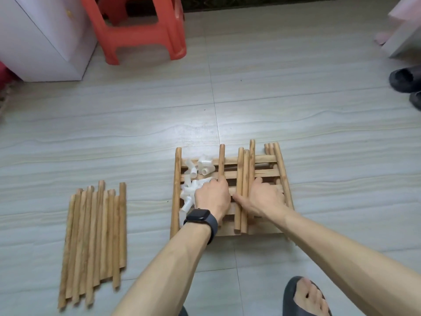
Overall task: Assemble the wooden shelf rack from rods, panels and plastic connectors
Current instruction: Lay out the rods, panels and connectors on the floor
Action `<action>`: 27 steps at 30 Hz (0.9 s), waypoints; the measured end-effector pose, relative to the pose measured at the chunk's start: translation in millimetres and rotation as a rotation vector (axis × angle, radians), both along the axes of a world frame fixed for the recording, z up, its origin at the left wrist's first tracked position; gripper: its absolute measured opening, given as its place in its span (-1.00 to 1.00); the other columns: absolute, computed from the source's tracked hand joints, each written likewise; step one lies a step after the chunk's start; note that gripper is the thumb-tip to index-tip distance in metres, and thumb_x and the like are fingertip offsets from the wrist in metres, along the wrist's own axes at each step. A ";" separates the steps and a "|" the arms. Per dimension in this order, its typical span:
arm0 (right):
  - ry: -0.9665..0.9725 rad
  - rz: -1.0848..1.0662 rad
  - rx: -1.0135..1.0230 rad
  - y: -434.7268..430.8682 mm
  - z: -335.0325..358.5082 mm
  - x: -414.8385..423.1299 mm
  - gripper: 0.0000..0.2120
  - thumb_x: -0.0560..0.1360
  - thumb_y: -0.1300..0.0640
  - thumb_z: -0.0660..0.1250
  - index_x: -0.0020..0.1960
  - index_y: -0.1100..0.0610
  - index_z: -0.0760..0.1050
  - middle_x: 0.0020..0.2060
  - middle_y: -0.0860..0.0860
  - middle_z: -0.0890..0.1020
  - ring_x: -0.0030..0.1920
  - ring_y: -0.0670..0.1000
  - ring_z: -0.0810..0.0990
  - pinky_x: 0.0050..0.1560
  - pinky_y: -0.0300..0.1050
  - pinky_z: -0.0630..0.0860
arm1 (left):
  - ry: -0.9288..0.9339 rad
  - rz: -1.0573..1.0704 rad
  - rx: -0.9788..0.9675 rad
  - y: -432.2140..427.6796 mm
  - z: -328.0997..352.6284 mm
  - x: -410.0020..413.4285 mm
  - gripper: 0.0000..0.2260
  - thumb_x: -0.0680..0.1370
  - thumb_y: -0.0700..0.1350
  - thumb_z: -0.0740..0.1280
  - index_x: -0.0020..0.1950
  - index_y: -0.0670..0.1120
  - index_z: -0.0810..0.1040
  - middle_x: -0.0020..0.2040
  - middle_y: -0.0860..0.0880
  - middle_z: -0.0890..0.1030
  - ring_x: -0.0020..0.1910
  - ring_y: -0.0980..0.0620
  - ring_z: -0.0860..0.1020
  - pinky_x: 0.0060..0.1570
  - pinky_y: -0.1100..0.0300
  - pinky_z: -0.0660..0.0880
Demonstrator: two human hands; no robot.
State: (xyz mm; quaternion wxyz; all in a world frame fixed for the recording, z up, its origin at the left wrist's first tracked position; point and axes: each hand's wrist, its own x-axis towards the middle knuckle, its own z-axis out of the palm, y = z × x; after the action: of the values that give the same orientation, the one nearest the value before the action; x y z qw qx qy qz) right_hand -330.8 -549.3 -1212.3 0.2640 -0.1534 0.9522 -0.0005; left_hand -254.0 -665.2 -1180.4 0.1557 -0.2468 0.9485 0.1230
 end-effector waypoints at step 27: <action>-0.499 0.218 -0.446 -141.3 39.5 160.6 -0.47 0.47 -0.16 0.28 0.27 0.17 0.30 0.02 0.12 0.62 0.03 0.19 0.61 -0.01 0.03 0.57 | 0.149 0.783 0.291 -148.4 -18.5 180.8 -0.64 0.56 -0.21 0.35 0.36 -0.21 0.49 0.13 -0.11 0.60 0.14 -0.08 0.55 0.05 0.18 0.43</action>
State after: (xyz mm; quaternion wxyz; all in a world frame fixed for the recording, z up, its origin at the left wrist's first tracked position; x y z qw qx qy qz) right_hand -170.2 -690.6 -1172.8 0.4471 -0.3034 0.8128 -0.2176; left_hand -73.2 -813.5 -1198.9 0.0616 -0.5546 0.7645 0.3228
